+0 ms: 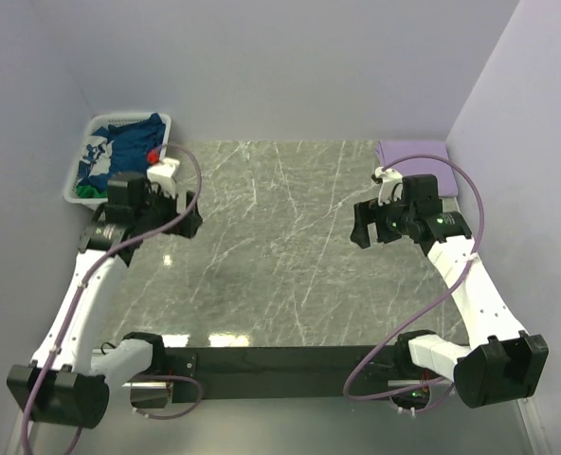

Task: Fold and stack the t-shirts
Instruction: Grab the tshirt from the pile

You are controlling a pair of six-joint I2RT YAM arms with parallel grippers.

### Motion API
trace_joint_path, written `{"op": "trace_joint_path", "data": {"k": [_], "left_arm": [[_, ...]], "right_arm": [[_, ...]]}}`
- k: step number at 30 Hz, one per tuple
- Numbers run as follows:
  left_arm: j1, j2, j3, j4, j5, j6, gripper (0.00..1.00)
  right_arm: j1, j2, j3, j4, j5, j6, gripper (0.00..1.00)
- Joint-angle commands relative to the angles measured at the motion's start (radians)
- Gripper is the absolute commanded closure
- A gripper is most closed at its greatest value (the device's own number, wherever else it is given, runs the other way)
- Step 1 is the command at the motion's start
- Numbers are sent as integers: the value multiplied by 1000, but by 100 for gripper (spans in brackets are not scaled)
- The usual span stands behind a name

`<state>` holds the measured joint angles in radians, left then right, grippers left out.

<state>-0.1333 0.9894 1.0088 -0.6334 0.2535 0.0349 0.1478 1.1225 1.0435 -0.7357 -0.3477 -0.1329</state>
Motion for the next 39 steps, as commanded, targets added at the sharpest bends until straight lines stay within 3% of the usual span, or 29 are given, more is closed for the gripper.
{"op": "trace_joint_path", "data": {"k": [1, 9, 17, 20, 23, 25, 29, 37, 39], "left_arm": [[55, 70, 161, 46, -34, -18, 1], [306, 471, 589, 72, 67, -105, 0], [415, 788, 763, 253, 49, -101, 1], [445, 938, 884, 247, 76, -101, 7], [469, 1075, 997, 230, 159, -84, 26], [474, 1130, 1065, 222, 173, -70, 31], [474, 1239, 1113, 231, 156, -69, 34], [469, 1304, 1050, 204, 37, -6, 34], [469, 1299, 1012, 201, 43, 5, 42]], "right_arm": [[-2, 6, 29, 41, -22, 33, 0], [1, -32, -36, 179, 98, -7, 0], [3, 14, -33, 225, 67, -19, 0], [4, 54, -28, 217, 67, -37, 0], [3, 103, -5, 203, 76, -51, 0], [3, 134, 1, 197, 75, -54, 0], [4, 160, -13, 216, 76, -50, 0], [3, 210, -17, 223, 76, -57, 0], [3, 215, -17, 225, 76, -63, 0]]}}
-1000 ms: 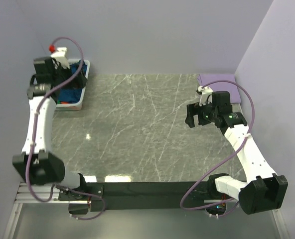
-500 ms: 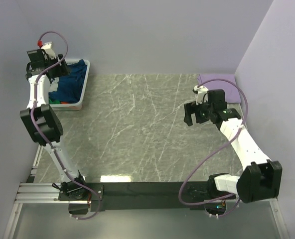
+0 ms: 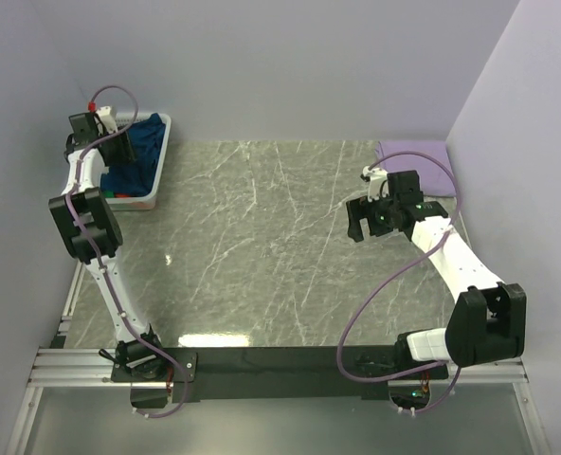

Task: Fold and stack the t-shirts
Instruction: Grab the tshirt from the pile

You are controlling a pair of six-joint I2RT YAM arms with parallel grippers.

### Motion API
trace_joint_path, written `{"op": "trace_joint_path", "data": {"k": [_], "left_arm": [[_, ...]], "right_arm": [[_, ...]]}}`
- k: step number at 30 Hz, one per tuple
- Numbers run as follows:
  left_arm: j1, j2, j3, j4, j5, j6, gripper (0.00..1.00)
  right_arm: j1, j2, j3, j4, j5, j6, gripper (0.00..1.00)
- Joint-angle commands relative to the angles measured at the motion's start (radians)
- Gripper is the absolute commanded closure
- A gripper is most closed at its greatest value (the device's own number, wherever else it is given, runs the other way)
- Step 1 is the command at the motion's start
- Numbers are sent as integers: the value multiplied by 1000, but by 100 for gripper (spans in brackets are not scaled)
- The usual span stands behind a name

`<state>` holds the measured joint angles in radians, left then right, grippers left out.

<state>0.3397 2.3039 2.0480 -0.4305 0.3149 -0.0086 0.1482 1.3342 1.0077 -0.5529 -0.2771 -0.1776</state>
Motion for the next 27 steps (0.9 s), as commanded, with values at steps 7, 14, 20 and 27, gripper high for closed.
{"op": "trace_joint_path", "data": {"k": [7, 14, 20, 27], "left_arm": [[-5, -41, -5, -16, -14, 56, 81], [-7, -125, 142, -53, 21, 26, 100], [-7, -293, 173, 15, 79, -53, 100], [-54, -423, 244, 47, 119, -82, 100]], "right_arm": [[1, -10, -1, 48, 7, -22, 0], [1, -55, -21, 54, 6, -8, 0], [1, -82, -17, 54, 6, -3, 0], [-1, -104, -23, 67, 21, 6, 0]]}}
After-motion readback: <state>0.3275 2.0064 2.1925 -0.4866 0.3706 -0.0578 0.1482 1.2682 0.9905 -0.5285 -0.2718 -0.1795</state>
